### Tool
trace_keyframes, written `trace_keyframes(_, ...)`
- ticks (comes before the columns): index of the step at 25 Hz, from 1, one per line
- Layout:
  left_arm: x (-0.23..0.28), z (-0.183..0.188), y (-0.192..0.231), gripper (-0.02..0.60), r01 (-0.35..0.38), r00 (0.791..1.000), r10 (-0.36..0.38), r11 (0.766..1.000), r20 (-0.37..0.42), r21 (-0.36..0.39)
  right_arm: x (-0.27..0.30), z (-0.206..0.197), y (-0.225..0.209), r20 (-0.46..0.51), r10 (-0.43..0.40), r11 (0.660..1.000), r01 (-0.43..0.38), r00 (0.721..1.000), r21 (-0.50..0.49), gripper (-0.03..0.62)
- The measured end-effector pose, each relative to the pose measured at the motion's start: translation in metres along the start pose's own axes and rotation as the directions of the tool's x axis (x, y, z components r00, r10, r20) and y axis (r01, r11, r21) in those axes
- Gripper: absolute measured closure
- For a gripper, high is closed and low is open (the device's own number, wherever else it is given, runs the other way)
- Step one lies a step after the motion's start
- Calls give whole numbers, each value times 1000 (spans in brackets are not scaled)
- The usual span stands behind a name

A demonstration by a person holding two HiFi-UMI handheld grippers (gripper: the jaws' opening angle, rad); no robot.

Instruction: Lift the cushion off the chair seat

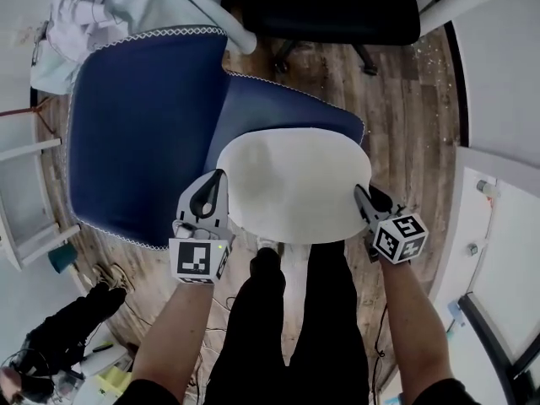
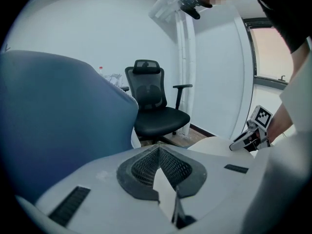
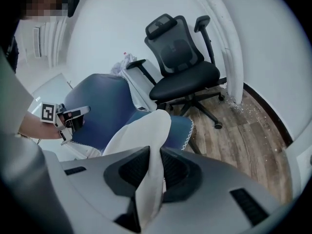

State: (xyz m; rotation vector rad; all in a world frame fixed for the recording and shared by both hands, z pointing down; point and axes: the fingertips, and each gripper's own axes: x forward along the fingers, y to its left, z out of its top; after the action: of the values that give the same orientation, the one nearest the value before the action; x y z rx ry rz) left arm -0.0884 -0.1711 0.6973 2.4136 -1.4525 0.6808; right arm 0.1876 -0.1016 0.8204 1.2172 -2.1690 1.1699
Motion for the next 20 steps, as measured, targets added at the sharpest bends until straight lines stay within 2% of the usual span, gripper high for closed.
trace_keyframes(6, -23, 23, -6, 577, 15, 1000, -15, 1000, 1, 20, -24, 17, 26, 28, -8, 1000, 7, 1000, 16, 537)
trace_keyframes(20, -64, 67, 4, 577, -21, 999, 20, 999, 34, 44, -52, 50, 83, 61, 4, 1000, -4, 998, 0, 543)
